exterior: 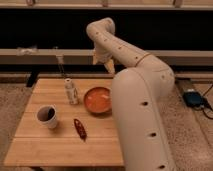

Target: Move the arm in a circular motion

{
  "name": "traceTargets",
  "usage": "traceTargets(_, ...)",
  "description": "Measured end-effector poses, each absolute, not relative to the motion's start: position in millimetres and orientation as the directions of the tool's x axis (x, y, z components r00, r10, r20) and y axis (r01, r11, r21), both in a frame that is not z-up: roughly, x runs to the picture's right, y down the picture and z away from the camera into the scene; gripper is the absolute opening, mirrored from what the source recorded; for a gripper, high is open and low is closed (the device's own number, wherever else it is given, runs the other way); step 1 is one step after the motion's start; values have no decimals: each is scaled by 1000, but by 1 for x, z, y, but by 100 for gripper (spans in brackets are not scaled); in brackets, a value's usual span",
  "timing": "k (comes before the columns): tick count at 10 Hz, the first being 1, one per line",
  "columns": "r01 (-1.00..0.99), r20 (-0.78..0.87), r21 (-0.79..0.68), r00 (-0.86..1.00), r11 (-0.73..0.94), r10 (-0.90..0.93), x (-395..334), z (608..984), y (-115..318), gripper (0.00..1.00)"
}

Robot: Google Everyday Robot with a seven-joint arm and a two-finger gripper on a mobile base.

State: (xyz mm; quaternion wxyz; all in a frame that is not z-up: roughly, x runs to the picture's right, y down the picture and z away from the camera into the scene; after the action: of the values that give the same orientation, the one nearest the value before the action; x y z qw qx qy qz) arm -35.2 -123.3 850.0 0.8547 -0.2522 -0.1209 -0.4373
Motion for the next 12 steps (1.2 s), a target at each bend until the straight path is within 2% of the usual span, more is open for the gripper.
traceTargets(5, 938, 504, -163, 345, 305, -792, -132, 795, -78, 80)
traceTargets(12, 991, 514, 113, -124, -77, -849, -221, 685, 24, 80)
